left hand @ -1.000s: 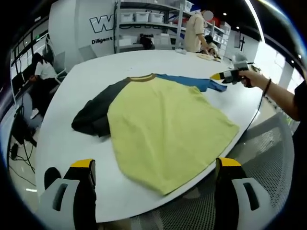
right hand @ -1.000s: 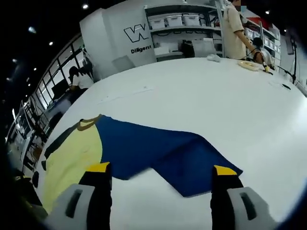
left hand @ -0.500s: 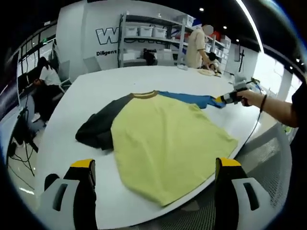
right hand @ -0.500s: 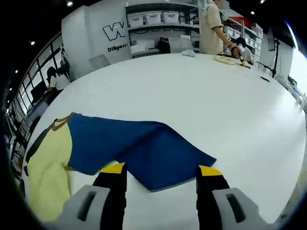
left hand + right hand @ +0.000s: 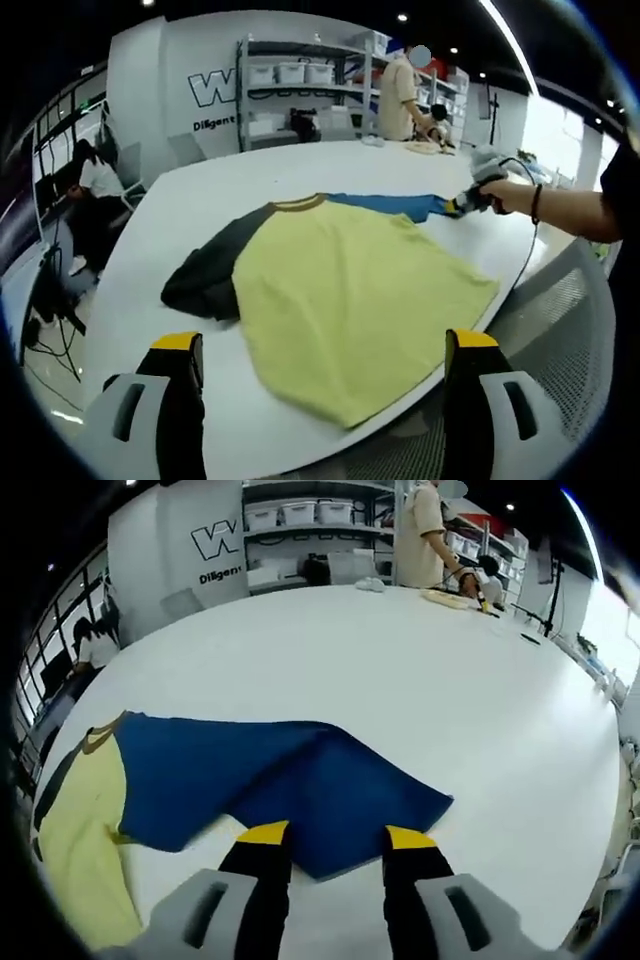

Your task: Fold the garment on the visible template until the final outline fits inside the template.

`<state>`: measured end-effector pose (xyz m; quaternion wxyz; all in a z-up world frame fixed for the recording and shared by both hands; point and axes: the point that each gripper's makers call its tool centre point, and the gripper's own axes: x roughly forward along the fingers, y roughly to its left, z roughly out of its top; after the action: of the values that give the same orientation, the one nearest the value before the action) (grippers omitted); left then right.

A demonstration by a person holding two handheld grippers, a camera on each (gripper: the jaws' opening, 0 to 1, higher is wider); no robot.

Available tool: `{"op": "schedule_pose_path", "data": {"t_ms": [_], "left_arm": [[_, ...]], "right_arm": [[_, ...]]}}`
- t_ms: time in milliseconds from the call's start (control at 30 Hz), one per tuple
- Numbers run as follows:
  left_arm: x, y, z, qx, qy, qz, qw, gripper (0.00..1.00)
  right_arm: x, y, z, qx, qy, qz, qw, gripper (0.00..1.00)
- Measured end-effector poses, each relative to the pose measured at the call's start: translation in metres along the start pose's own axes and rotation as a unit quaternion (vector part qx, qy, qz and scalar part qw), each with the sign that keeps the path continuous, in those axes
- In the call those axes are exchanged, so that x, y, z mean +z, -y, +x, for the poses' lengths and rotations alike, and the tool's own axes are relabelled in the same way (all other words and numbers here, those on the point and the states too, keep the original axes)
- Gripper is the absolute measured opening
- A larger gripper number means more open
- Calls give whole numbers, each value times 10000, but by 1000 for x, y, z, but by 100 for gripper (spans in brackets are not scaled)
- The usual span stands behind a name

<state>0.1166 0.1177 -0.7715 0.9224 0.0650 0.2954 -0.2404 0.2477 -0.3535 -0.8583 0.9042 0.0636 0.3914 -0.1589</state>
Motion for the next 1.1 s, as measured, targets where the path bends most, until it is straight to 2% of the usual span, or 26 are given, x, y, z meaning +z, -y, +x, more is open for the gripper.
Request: {"op": "schedule_pose_path", "data": {"t_ms": [100,200,400,467,500,533,633,767,1100], "left_arm": [[0,0,0,64,0,143,9999,95],[-2,1,0,30,-54,185,9998,94],[-2,1,0,16,-58,143,9999,94],[-2,1,1,1,-60,152,9999,94],[-2,1,1,0,-66,158,9999,94],[-3,1,1,-2,-79,152,9999,94],[-4,1,1,-10,-105,91,9999,94],[-10,0,1,-33,-275,-20,9996,92],[-10,1,1,-46,-308,-1,9995,93]], "right_arm": [[0,1,1,-33,-31,-125,9999,26],[0,8,1,-116,-43,-245,9996,17],[3,9,3,-57,-36,-345,9994,15],[3,10,3,-54,-51,-425,9991,9],[4,13,4,-89,-63,-538,9985,2],[4,15,4,-116,-67,-638,9979,2],[6,18,6,-58,-64,-525,9986,1],[8,23,8,-56,-86,-575,9983,1],[13,37,12,-11,-175,-913,9957,3]]}}
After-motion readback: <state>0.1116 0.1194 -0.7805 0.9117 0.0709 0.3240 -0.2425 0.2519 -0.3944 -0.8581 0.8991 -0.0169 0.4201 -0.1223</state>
